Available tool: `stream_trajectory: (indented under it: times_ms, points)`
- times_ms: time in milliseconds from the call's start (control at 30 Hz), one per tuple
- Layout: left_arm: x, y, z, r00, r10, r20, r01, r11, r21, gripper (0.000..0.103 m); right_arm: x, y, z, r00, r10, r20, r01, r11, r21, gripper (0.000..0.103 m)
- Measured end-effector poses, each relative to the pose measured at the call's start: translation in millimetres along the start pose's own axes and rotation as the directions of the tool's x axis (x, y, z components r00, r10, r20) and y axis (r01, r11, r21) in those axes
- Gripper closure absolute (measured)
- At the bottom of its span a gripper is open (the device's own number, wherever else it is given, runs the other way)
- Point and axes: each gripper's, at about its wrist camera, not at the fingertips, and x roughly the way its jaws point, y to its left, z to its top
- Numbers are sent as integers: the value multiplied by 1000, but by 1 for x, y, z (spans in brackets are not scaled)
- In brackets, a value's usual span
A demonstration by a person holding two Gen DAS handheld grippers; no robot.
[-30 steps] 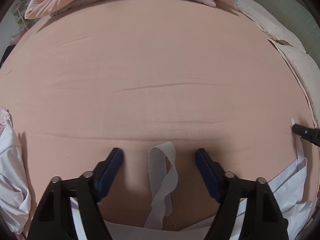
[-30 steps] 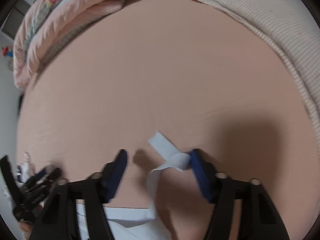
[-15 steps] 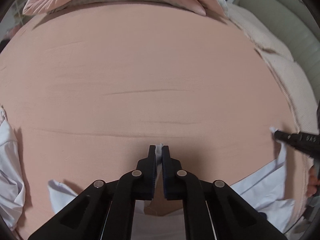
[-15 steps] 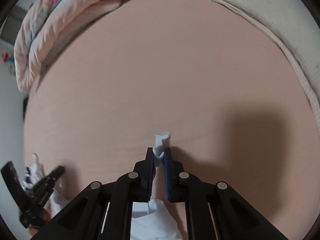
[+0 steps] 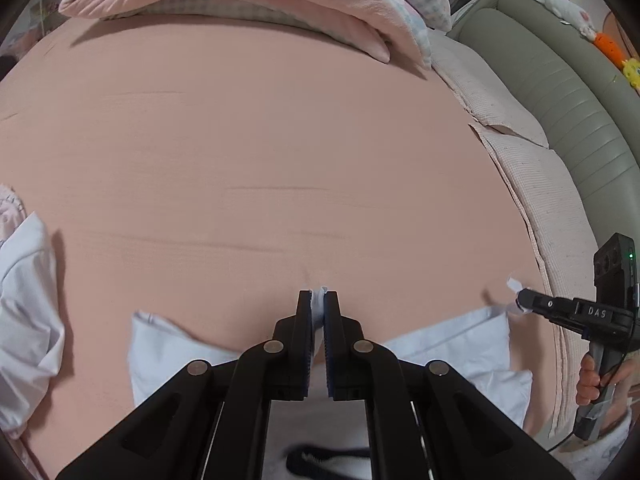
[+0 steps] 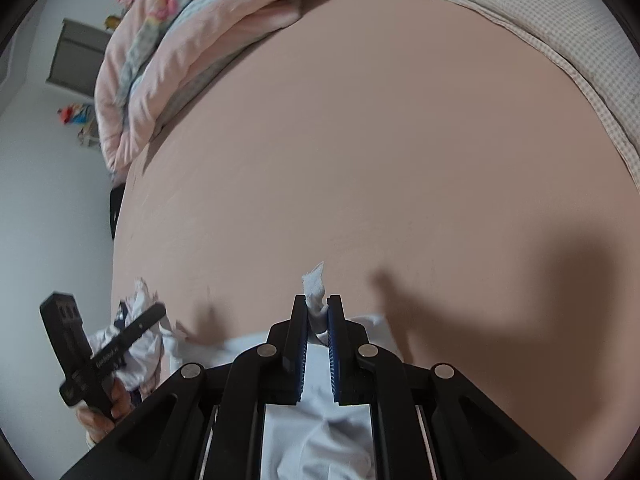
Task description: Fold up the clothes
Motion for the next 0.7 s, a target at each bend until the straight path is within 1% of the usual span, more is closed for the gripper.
stream_trajectory:
  times_ms: [67,167,267,367,433,533,600,700]
  points:
    - [4,-7,-3,1000,-8,5,8,1000,7,99,-2,7,-17,1000,-9,-21,9,1000,-23,96]
    - [11,-13,-3,1000,-20,-6,20,1000,14,99,-2,9,-14,998,-41,-49,39,998,-48,96]
    - [1,-8,-16,1000,-15,-6,15,1000,17,99,-3,2,-22,995,-65,-71,61,997,-52,96]
    - [-11,1,-29,1000,-11,-13,12,1000,20,99,1,5,-27,992,-92,-86,85,993,-82,96]
    - [-9,1,-32,1000,-5,-20,6,1000,20,99,7,12,-27,989,-111,-97,102,990,-100,96]
    - [-14,8,-42,999,-4,-32,5,1000,13,99,6,8,-34,983,-140,-121,127,986,-110,96]
    - [-23,18,-52,999,-8,-35,7,1000,-5,99,10,11,-34,980,-145,-135,131,985,-110,96]
    - [-24,24,-58,999,-12,-46,11,1000,-18,99,11,10,-39,974,-154,-168,129,980,-149,95]
